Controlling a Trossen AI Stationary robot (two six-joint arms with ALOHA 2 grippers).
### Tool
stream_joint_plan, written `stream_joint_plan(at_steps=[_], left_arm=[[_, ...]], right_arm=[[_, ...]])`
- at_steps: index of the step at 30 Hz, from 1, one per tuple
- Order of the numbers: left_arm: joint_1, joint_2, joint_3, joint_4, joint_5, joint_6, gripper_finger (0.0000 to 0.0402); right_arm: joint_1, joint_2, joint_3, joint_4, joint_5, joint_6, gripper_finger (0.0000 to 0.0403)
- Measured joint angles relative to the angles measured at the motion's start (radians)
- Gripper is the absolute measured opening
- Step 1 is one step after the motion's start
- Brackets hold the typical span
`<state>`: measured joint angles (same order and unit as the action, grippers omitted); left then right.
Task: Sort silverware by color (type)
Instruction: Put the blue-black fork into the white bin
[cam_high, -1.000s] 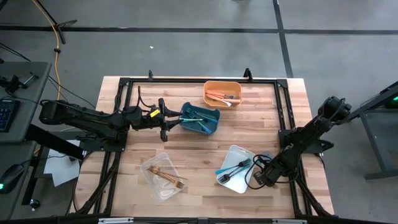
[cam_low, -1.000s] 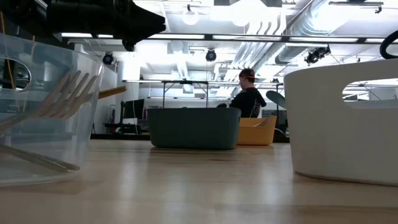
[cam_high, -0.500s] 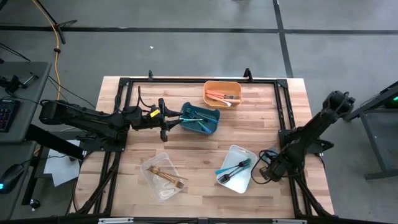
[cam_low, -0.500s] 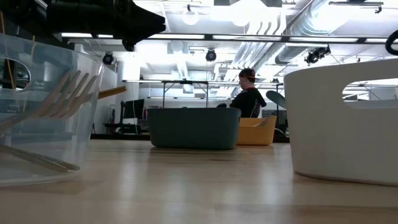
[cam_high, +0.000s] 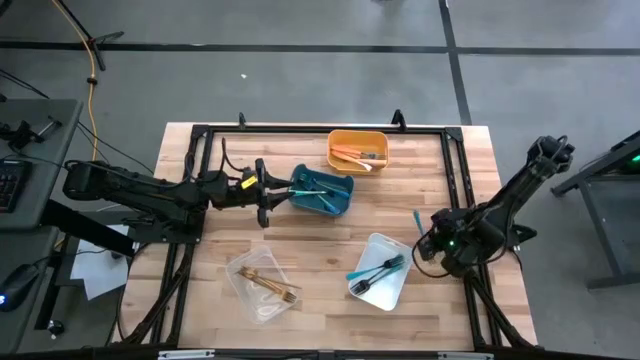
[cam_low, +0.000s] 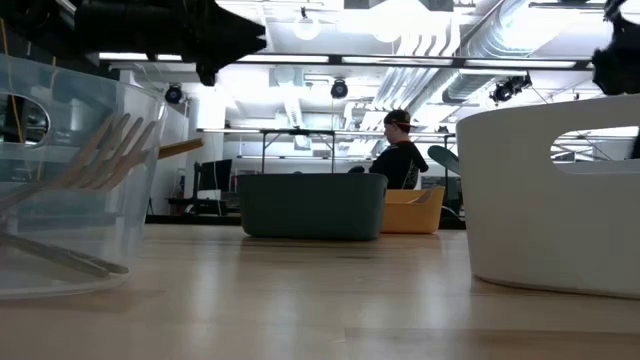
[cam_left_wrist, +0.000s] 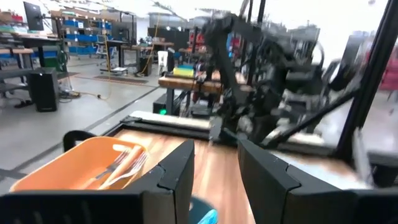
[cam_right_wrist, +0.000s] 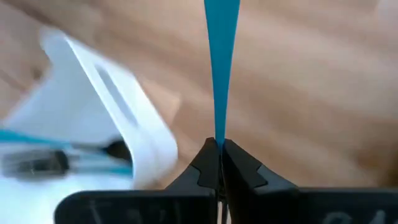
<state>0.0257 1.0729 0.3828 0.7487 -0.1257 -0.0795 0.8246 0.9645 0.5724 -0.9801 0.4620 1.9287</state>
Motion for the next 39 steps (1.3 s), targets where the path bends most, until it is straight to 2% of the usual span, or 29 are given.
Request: stream_joint_plan(at_steps=[5, 8, 11, 13, 15, 19, 22, 25, 28, 33, 39], left_arm=[[0.0, -0.01, 0.0, 0.025, 0.0, -0.048, 0.0115], [0.0, -0.01, 0.0, 0.023, 0.0, -0.048, 0.0115], [0.0, -0.01, 0.0, 0.026, 0.0, -0.049, 0.0115], [0.0, -0.01, 0.0, 0.028, 0.0, -0.049, 0.0115], [0.0, -0.01, 0.0, 0.028, 0.0, -0.049, 0.0115], [0.0, -0.01, 0.0, 0.027, 0.0, -0.049, 0.0115], [0.0, -0.01, 0.0, 0.027, 0.0, -0.047, 0.0115], [0.0, -0.01, 0.0, 0.027, 0.0, -0.009, 0.0115], [0.0, -0.01, 0.0, 0.027, 0.0, 0.033, 0.0115], [0.0, -0.009, 0.0, 0.027, 0.0, 0.03, 0.0115], [-0.001, -0.009, 0.0, 0.026, 0.071, 0.054, 0.0115]], right_arm=[[-0.053, -0.051, 0.001, -0.089, 0.186, -0.085, 0.0001], [-0.109, -0.075, 0.003, -0.082, 0.27, -0.221, 0.0001], [-0.172, -0.082, 0.003, -0.058, 0.422, -0.307, 0.0001], [-0.215, -0.082, 0.003, 0.003, 0.523, -0.395, 0.0001], [-0.259, -0.082, 0.003, 0.101, 0.576, -0.525, 0.0001], [-0.35, -0.078, 0.002, 0.421, 0.591, -0.905, 0.0001], [-0.421, -0.056, 0.002, 0.728, 0.498, -1.281, 0.0], [-0.502, -0.014, 0.002, 1.005, 0.28, -1.567, 0.0], [-0.583, 0.061, 0.002, 1.214, 0.072, -1.749, 0.0], [-0.709, 0.253, 0.002, 1.478, -0.15, -1.911, 0.0], [-0.834, 0.481, 0.002, 1.825, -0.413, -1.919, 0.0]])
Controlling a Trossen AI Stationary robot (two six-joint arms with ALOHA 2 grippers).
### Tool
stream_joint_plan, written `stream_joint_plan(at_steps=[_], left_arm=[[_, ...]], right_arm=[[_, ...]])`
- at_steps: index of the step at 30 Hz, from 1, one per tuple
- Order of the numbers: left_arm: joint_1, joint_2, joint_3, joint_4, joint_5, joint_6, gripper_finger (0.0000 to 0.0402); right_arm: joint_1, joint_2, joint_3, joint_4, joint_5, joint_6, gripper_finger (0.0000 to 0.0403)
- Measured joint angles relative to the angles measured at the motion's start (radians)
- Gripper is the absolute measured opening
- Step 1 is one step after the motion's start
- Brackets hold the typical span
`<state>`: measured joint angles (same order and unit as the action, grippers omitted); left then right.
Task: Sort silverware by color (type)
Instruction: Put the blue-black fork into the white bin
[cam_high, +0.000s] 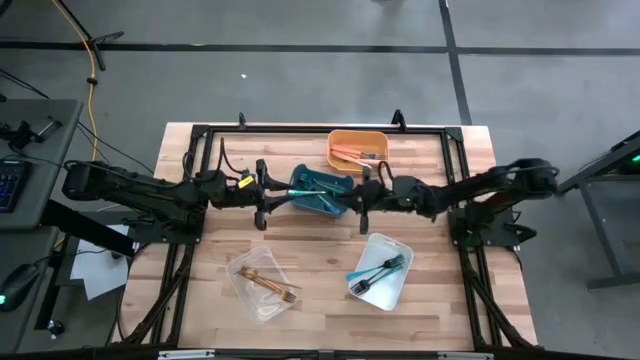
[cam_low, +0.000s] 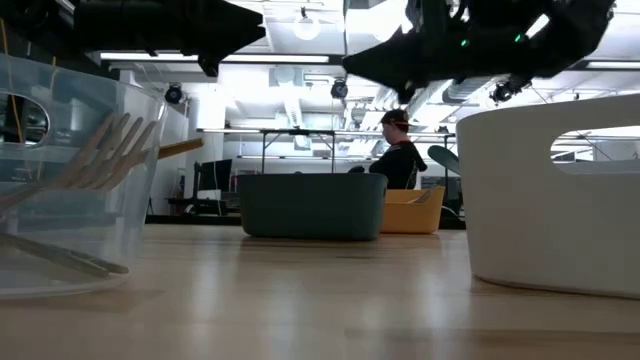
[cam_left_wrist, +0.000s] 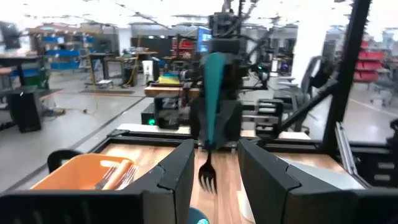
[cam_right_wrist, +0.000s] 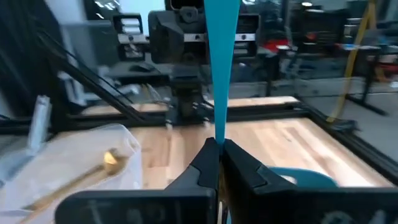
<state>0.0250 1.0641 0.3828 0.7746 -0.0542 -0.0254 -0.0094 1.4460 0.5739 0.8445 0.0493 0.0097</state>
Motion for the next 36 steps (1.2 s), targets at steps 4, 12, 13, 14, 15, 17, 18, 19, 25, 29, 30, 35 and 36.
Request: stream_joint_plan(at_steps=[4, 12, 13, 14, 15, 17, 18, 19, 25, 29, 30, 35, 36], left_arm=[[0.0, 0.0, 0.0, 0.0, 0.017, 0.054, 0.0115], [0.0, 0.0, 0.0, 0.0, 0.017, 0.063, 0.0115], [0.0, 0.0, 0.0, 0.0, 0.017, 0.063, 0.0115], [0.0, 0.0, 0.0, 0.0, 0.017, 0.063, 0.0115], [0.0, 0.0, 0.0, 0.0, 0.017, 0.061, 0.0115], [0.0, 0.0, 0.0, 0.0, 0.017, 0.055, 0.0115], [0.0, 0.0, 0.0, 0.0, 0.017, 0.055, 0.0115], [0.0, 0.0, 0.0, 0.0, 0.017, 0.055, 0.0115], [0.0, 0.0, 0.0, -0.001, 0.017, 0.054, 0.0115], [0.0, 0.0, 0.0, -0.001, 0.017, 0.053, 0.0115], [0.0, 0.0, 0.0, 0.0, 0.017, 0.053, 0.0115], [0.001, 0.0, 0.0, 0.0, 0.017, 0.053, 0.0115], [0.001, 0.0, 0.0, 0.0, 0.017, 0.053, 0.0115]], right_arm=[[-0.046, 0.076, 0.001, 0.111, -0.104, 0.02, 0.0], [-0.079, 0.087, 0.002, 0.133, -0.141, 0.061, 0.0], [-0.078, 0.087, 0.002, 0.133, -0.141, 0.061, 0.0], [-0.076, 0.087, 0.002, 0.133, -0.143, 0.061, 0.0], [-0.074, 0.087, 0.002, 0.133, -0.146, 0.061, 0.0], [-0.068, 0.087, 0.002, 0.135, -0.147, 0.061, 0.0], [-0.067, 0.087, 0.002, 0.136, -0.147, 0.063, 0.0], [-0.067, 0.087, 0.002, 0.137, -0.148, 0.067, 0.0], [-0.067, 0.087, 0.002, 0.136, -0.167, 0.087, 0.0], [-0.067, 0.086, 0.002, 0.13, -0.171, 0.088, 0.0], [-0.067, 0.086, 0.003, 0.128, -0.171, 0.088, 0.0], [-0.067, 0.086, 0.003, 0.126, -0.17, 0.098, 0.0], [-0.067, 0.086, 0.003, 0.126, -0.17, 0.098, 0.0]])
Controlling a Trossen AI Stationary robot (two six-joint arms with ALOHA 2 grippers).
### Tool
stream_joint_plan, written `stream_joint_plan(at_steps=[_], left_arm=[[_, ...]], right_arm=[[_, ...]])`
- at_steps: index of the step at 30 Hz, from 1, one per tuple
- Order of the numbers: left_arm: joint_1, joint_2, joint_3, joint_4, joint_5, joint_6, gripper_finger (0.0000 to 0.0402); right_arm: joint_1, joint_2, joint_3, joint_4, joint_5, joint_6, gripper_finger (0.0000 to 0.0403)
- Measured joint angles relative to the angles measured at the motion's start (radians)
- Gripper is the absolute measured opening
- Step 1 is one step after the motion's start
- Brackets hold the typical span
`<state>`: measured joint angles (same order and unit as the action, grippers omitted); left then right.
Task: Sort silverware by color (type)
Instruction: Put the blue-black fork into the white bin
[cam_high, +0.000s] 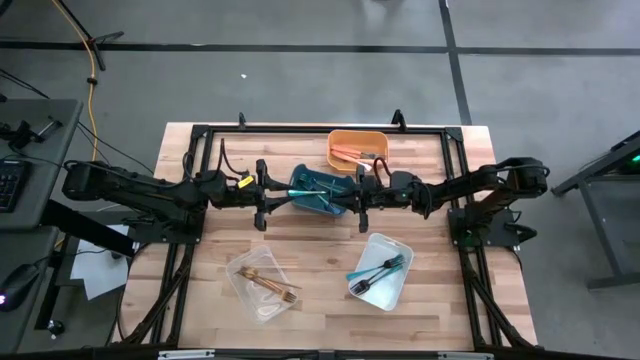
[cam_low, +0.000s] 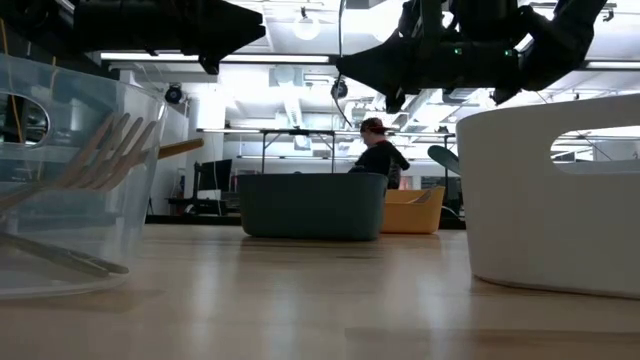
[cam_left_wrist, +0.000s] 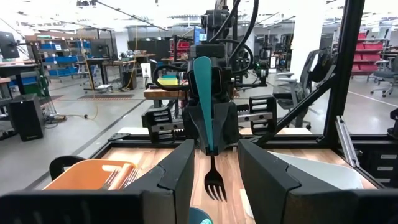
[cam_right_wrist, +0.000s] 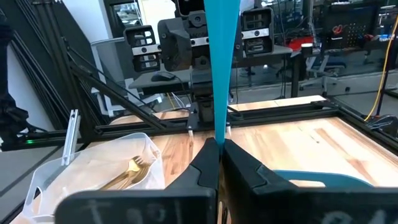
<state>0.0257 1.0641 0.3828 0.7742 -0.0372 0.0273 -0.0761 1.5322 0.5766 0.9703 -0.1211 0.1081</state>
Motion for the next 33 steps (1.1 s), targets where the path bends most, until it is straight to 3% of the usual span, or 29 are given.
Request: stream_joint_plan(at_steps=[5, 9, 12, 15, 19, 22, 27, 33], left_arm=[[0.0, 0.0, 0.0, 0.0, 0.0, 0.0, 0.0115], [0.0, 0.0, 0.0, 0.0, 0.0, 0.001, 0.0115], [0.0, 0.0, 0.0, 0.0, 0.0, 0.001, 0.0115], [0.0, 0.0, 0.0, 0.0, 0.0, 0.0, 0.0115], [0.0, 0.0, 0.0, 0.0, 0.0, 0.0, 0.0115], [0.0, 0.0, 0.0, -0.001, 0.0, 0.001, 0.0115], [0.0, 0.0, 0.0, 0.0, 0.0, 0.0, 0.0115], [0.0, 0.0, 0.0, -0.005, 0.0, -0.024, 0.0115]], right_arm=[[0.0, 0.0, 0.0, 0.0, 0.0, 0.029, 0.0], [0.0, -0.013, 0.034, -0.048, -0.01, 0.183, 0.0], [0.008, -0.071, 0.103, -0.244, -0.061, 0.266, 0.0], [0.048, -0.137, 0.207, -0.598, -0.035, 0.284, 0.0], [0.142, -0.183, 0.382, -1.121, 0.13, 0.334, 0.0], [0.233, -0.183, 0.49, -1.408, 0.214, 0.445, 0.0], [0.389, -0.183, 0.55, -1.594, 0.265, 0.571, 0.0], [0.548, -0.149, 0.537, -1.634, 0.256, 0.367, 0.0]])
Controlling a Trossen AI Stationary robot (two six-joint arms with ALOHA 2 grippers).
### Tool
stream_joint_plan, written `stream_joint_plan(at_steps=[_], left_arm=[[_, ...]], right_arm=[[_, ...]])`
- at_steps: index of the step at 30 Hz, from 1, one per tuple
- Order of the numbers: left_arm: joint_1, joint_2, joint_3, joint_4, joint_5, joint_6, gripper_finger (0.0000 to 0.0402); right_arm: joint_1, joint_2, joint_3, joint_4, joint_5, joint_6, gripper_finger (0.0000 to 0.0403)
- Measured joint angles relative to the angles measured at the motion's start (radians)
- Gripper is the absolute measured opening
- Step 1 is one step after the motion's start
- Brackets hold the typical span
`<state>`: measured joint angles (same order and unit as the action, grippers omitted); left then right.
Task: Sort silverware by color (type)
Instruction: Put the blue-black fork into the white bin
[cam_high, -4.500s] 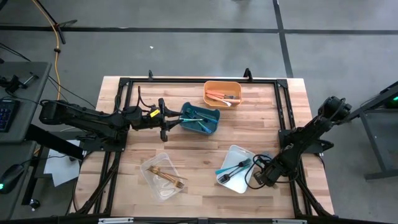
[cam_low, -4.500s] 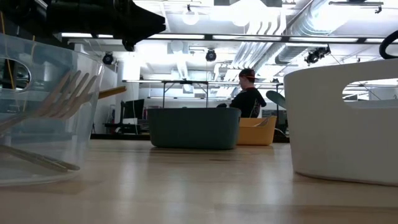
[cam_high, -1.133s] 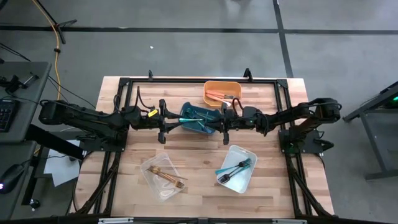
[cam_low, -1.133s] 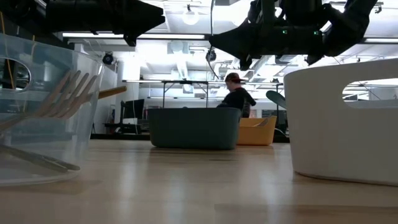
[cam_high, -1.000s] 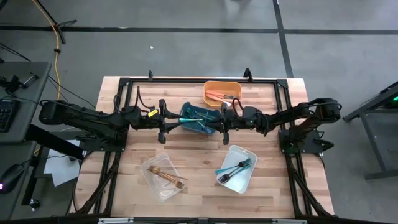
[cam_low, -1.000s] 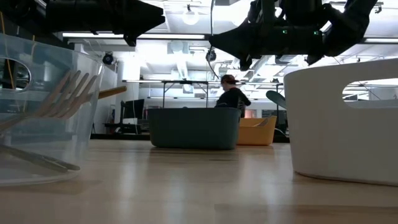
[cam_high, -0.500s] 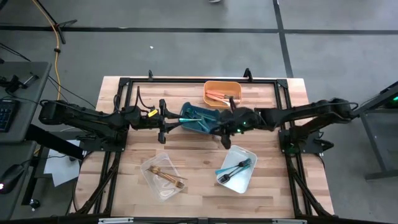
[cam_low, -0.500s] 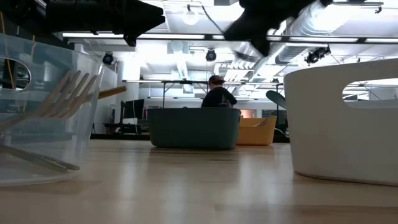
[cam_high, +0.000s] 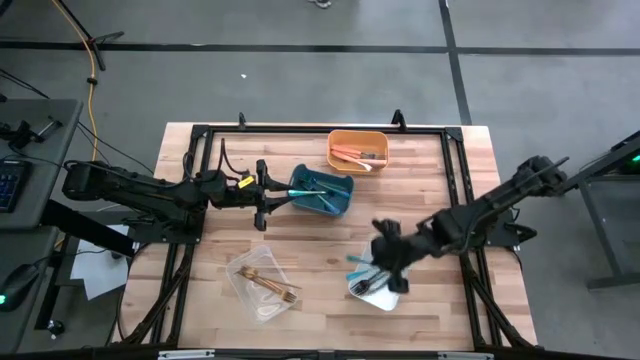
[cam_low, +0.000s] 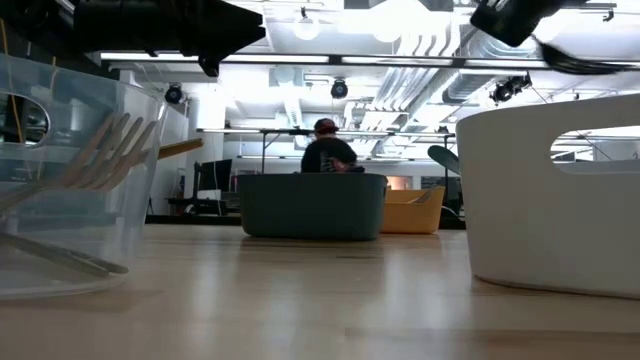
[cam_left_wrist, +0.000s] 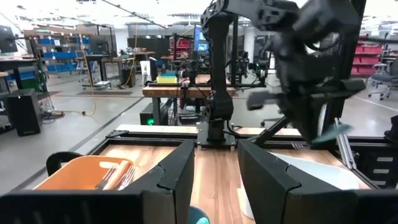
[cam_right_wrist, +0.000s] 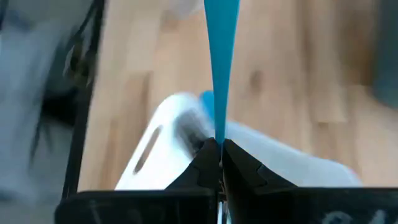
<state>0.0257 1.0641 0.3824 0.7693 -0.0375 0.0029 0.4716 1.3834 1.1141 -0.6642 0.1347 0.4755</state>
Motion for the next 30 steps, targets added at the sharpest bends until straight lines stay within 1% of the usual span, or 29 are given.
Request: stream_joint_plan(at_steps=[2, 6, 9, 14, 17, 20, 23, 26, 30], left_arm=[[0.0, 0.0, 0.0, -0.001, 0.0, 0.0, 0.0115], [0.0, 0.0, 0.0, -0.001, 0.0, 0.0, 0.0115], [0.0, 0.0, 0.0, -0.002, 0.0, 0.0, 0.0115], [0.0, 0.0, 0.0, -0.002, 0.0, 0.0, 0.0115], [0.0, 0.0, 0.0, -0.002, 0.0, 0.0, 0.0115], [0.0, 0.0, 0.0, -0.013, 0.0, 0.0, 0.0115], [0.0, 0.0, 0.0, -0.016, 0.0, 0.0, 0.0115], [0.0, 0.0, 0.0, -0.018, 0.0, 0.0, 0.0115], [0.0, 0.0, 0.0, -0.018, 0.0, 0.0, 0.0115]], right_arm=[[0.028, 0.024, 0.0, 0.001, -0.046, -0.074, 0.0], [0.055, 0.083, 0.0, -0.002, -0.173, -0.202, 0.0001], [0.057, 0.121, 0.0, -0.005, -0.189, -0.29, 0.0003], [0.016, 0.153, 0.0, -0.01, -0.188, -0.414, 0.0004], [-0.014, 0.154, 0.0, -0.039, -0.194, -0.434, 0.0003], [-0.039, 0.155, 0.0, -0.123, -0.218, -0.432, 0.0006], [-0.054, 0.155, -0.001, -0.19, -0.218, -0.441, 0.001], [-0.062, 0.155, -0.001, -0.185, -0.219, -0.459, 0.0012], [-0.066, 0.155, -0.001, -0.146, -0.219, -0.444, 0.0013]])
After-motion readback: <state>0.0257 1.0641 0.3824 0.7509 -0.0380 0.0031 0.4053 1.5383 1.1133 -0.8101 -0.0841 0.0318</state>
